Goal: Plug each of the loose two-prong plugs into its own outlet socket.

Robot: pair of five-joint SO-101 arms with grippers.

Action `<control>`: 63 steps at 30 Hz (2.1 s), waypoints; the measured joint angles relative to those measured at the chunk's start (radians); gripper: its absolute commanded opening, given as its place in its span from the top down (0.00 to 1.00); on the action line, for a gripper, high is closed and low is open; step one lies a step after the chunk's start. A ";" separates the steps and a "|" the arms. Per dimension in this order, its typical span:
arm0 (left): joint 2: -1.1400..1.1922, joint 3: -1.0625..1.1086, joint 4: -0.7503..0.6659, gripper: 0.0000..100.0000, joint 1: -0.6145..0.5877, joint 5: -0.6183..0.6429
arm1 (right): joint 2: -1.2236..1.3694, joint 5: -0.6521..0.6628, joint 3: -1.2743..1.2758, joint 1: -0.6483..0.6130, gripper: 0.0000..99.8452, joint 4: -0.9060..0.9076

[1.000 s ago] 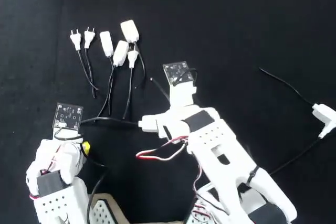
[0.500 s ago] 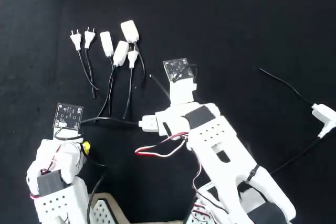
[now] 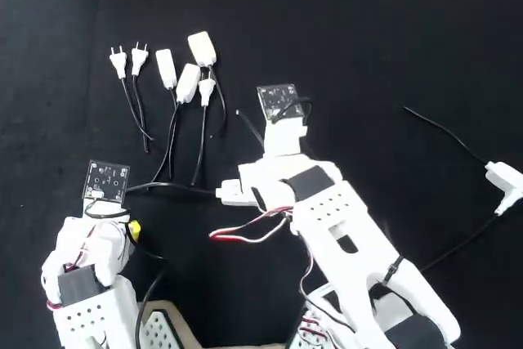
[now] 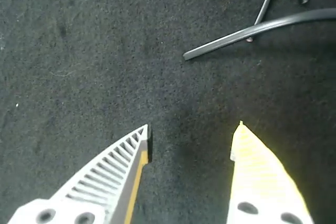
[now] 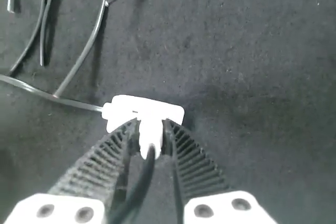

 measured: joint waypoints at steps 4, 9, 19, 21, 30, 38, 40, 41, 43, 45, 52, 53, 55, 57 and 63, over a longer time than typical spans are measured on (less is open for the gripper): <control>0.000 0.000 0.000 0.74 0.000 0.000 | 0.000 -0.006 0.009 0.002 0.99 0.000; 0.000 0.000 0.000 0.74 0.000 0.000 | 0.000 -0.006 0.012 0.002 0.99 0.000; 0.000 0.000 0.000 0.74 0.000 0.000 | 0.000 -0.006 0.055 0.011 0.99 -0.018; 0.000 0.000 0.000 0.74 0.000 0.000 | 0.000 -0.006 0.068 0.021 0.99 -0.029; 0.000 0.000 0.000 0.75 0.000 0.000 | 0.000 -0.025 0.077 0.026 0.99 -0.054; 0.000 0.000 0.000 0.75 0.000 0.000 | 0.048 -0.028 0.083 0.028 0.99 -0.103; 0.000 0.000 0.000 0.75 0.000 0.000 | 0.095 -0.028 0.061 0.029 0.99 -0.118; 0.000 0.000 0.000 0.75 0.000 0.000 | 0.115 -0.028 0.057 0.029 0.99 -0.124; 0.000 0.000 0.000 0.75 0.000 0.000 | 0.158 -0.028 0.046 0.015 0.99 -0.127; 0.000 0.000 0.000 0.75 0.000 0.000 | 0.192 -0.028 0.044 0.003 0.99 -0.127; 0.000 0.000 0.000 0.75 0.000 0.000 | 0.206 -0.025 0.037 -0.008 0.99 -0.121; 0.000 0.000 0.000 0.75 0.000 0.000 | 0.206 -0.017 0.037 -0.008 0.99 -0.121; 0.000 0.000 0.000 0.75 0.000 0.000 | 0.206 -0.006 0.037 -0.008 0.99 -0.120; 0.000 0.000 0.000 0.75 0.000 0.000 | 0.206 0.008 0.037 -0.008 0.99 -0.120; 0.000 0.000 0.000 0.75 0.000 0.000 | 0.206 0.077 0.037 -0.009 0.99 -0.120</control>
